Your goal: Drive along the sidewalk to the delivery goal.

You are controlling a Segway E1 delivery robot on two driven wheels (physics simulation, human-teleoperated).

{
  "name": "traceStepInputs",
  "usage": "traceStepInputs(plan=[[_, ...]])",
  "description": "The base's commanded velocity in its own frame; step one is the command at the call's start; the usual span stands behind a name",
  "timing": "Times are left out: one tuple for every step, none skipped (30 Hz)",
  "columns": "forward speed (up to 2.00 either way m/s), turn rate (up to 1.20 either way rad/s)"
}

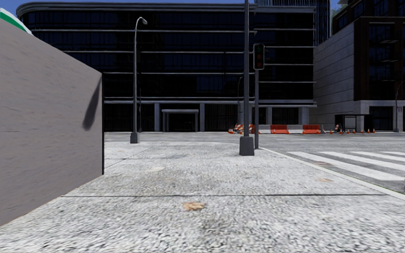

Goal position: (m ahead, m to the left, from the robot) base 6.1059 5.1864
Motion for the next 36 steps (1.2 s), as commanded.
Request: traceStepInputs(plan=[[2.00, 0.00], [2.00, 0.00], [2.00, 0.00], [2.00, 0.00], [2.00, 0.00], [2.00, 0.00], [2.00, 0.00], [2.00, 0.00], [2.00, 0.00], [2.00, 0.00], [2.00, 0.00], [2.00, 0.00], [2.00, 0.00], [2.00, 0.01], [2.00, 0.03], [2.00, 0.03], [2.00, 0.08], [2.00, 0.14], [2.00, 0.18], [2.00, 0.18], [2.00, 0.20], [2.00, 0.23], [2.00, 0.25], [2.00, 0.27], [2.00, 0.27], [2.00, 0.30], [2.00, 0.34], [2.00, 0.37], [2.00, 0.38], [2.00, 0.38], [2.00, 0.38], [2.00, 0.40], [2.00, 0.47], [2.00, 0.50], [2.00, 0.51], [2.00, 0.51]])
